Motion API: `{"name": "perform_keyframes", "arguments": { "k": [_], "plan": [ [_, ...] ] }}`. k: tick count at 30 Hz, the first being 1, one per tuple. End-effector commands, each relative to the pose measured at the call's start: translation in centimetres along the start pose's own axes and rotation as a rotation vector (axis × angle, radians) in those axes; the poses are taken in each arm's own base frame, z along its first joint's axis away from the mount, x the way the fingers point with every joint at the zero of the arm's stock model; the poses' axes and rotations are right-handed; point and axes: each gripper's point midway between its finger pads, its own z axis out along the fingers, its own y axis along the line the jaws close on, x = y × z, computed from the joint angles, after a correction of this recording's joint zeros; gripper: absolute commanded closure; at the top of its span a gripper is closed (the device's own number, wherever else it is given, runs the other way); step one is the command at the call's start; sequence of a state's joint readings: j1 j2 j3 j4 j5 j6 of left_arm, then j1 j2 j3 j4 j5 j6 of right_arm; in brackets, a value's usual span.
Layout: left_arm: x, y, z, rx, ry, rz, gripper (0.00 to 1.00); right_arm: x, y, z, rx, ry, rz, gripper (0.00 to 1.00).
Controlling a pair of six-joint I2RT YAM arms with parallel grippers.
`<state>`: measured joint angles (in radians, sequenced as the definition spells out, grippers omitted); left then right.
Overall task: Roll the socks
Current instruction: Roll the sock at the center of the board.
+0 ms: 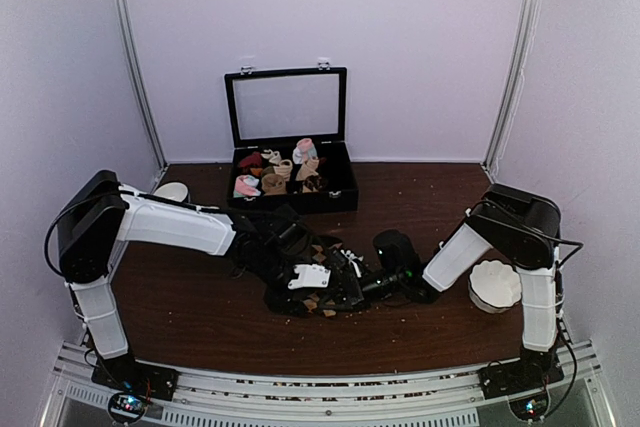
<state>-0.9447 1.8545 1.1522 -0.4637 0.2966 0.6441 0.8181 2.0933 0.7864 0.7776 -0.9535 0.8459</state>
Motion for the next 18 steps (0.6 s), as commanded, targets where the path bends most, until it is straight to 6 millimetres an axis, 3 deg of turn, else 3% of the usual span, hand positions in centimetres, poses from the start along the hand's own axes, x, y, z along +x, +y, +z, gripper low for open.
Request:
{"name": "perform_keyframes", "arguments": {
  "k": [1, 18],
  "plan": [
    [-1.0, 0.4, 0.7, -0.012, -0.017, 0.058, 0.35, 7.9, -10.2, -1.5, 0.298, 0.129, 0.305, 1.00],
    [-2.6, -0.1, 0.3, -0.027, -0.028, 0.113, 0.43, 8.2, -10.3, -1.5, 0.291, 0.133, 0.313, 1.00]
  ]
}}
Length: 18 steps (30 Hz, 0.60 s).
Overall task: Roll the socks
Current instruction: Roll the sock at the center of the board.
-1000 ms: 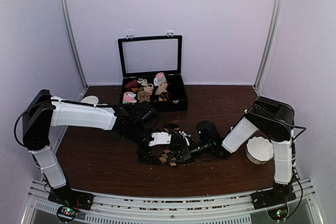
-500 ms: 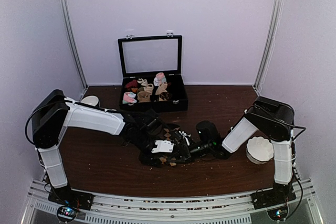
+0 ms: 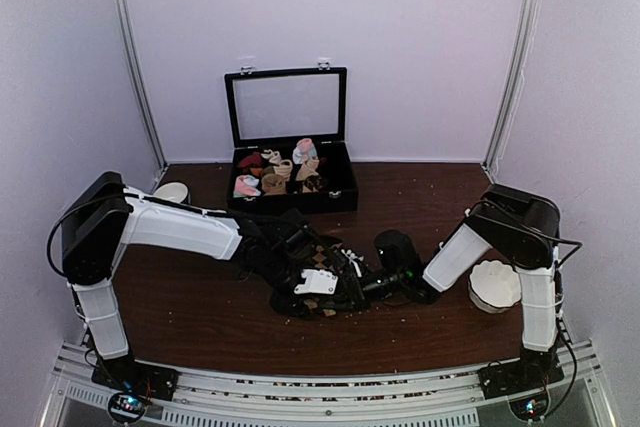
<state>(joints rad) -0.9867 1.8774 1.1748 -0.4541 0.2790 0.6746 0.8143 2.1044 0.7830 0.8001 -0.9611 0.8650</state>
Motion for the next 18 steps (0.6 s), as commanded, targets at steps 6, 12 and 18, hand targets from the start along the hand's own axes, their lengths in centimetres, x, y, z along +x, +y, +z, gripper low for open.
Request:
{"name": "perform_keyframes", "arguments": {
  "k": [6, 12, 18],
  "plan": [
    [0.2, -0.1, 0.4, -0.015, 0.016, 0.048, 0.52, 8.0, -10.2, -1.5, 0.295, 0.130, 0.300, 1.00],
    [0.8, 0.2, 0.9, -0.036, 0.038, 0.046, 0.55, 8.1, -10.3, -1.5, 0.292, 0.131, 0.305, 1.00],
    [0.7, 0.6, 1.2, -0.043, 0.040, 0.039, 0.64, 8.2, -10.2, -1.5, 0.290, 0.130, 0.305, 1.00]
  ]
}}
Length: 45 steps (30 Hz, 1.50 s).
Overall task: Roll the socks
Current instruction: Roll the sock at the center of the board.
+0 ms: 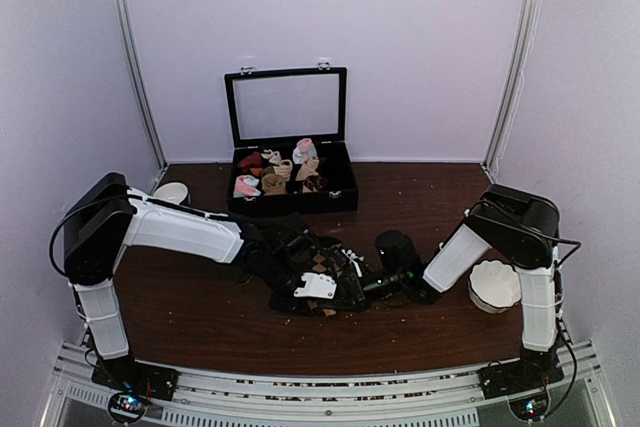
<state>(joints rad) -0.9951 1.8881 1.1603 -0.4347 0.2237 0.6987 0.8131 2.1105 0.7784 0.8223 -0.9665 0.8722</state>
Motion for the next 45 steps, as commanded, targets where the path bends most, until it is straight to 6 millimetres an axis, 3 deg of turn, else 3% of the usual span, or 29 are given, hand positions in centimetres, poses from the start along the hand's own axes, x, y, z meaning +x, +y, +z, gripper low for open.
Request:
{"name": "perform_keyframes", "arguments": {
  "k": [1, 4, 8, 10, 13, 20, 24, 31, 42, 45],
  "plan": [
    [-0.4, 0.4, 0.5, -0.011, -0.009, 0.009, 0.64, 8.2, -10.2, -1.6, 0.299, 0.131, 0.306, 1.00],
    [-1.0, 0.5, 0.1, -0.005, -0.028, 0.007, 0.69, 8.0, -10.2, -1.6, 0.296, 0.128, 0.306, 1.00],
    [-1.5, 0.4, 0.0, 0.011, -0.042, 0.000, 0.86, 7.8, -9.8, -1.6, 0.290, 0.122, 0.290, 1.00],
    [-1.6, 0.2, 0.0, 0.029, -0.043, -0.015, 0.84, 7.8, -9.8, -1.8, 0.305, 0.123, 0.281, 1.00],
    [-1.9, 0.4, -0.2, 0.033, -0.050, -0.041, 0.66, 7.8, -9.9, -1.9, 0.319, 0.127, 0.275, 1.00],
    [-2.7, 0.3, -1.7, 0.015, -0.096, -0.044, 0.61, 8.2, -10.5, -2.0, 0.340, 0.136, 0.287, 1.00],
    [-2.7, -0.4, -1.9, 0.041, -0.099, -0.030, 0.66, 8.5, -10.8, -2.0, 0.337, 0.136, 0.298, 1.00],
    [-1.0, -0.9, 0.0, 0.064, -0.043, -0.025, 0.75, 8.5, -10.6, -2.0, 0.332, 0.133, 0.301, 1.00],
    [0.1, -0.9, 0.8, 0.068, 0.013, -0.026, 0.66, 8.5, -10.5, -1.9, 0.325, 0.137, 0.297, 1.00],
    [-0.1, -0.7, 0.8, 0.065, 0.008, -0.030, 0.78, 8.4, -10.4, -1.9, 0.323, 0.137, 0.297, 1.00]
  ]
}}
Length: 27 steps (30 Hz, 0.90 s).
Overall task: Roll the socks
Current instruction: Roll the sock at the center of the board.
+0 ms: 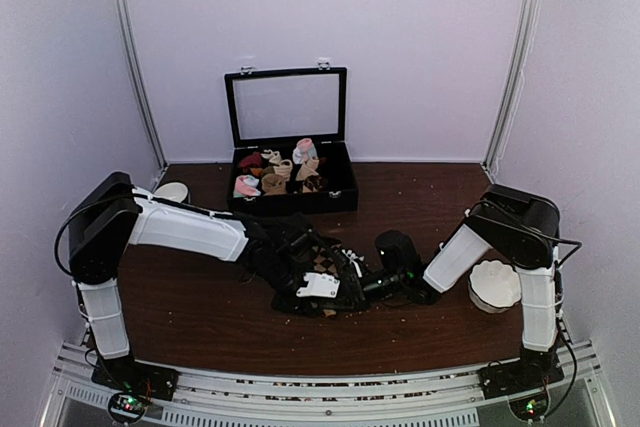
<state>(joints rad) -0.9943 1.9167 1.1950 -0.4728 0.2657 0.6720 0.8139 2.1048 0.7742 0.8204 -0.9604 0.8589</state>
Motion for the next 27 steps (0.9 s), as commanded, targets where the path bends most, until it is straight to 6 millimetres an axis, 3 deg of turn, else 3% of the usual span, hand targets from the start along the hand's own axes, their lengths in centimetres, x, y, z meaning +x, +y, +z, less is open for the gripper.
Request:
{"name": "perform_keyframes", "arguments": {
  "k": [1, 3, 9, 12, 17, 27],
  "plan": [
    [0.2, -0.2, 0.4, 0.014, 0.013, 0.006, 0.85, 8.7, -10.3, -1.9, 0.320, 0.145, 0.310, 1.00],
    [0.2, -0.3, 0.4, 0.020, 0.015, 0.006, 1.00, 8.6, -10.3, -2.0, 0.321, 0.144, 0.307, 1.00],
    [0.9, -0.3, 0.5, 0.076, 0.022, -0.042, 1.00, 8.3, -10.0, -2.5, 0.345, 0.122, 0.273, 1.00],
    [1.3, -0.1, 0.5, 0.135, 0.022, -0.092, 1.00, 7.9, -9.9, -3.0, 0.378, 0.108, 0.247, 0.82],
    [2.3, -0.2, 1.0, 0.207, 0.049, -0.141, 1.00, 7.5, -9.8, -4.4, 0.457, 0.076, 0.196, 0.71],
    [4.1, -0.7, 2.3, 0.297, 0.137, -0.211, 1.00, 7.7, -9.0, -9.2, 0.629, -0.022, 0.096, 0.67]
  ]
}}
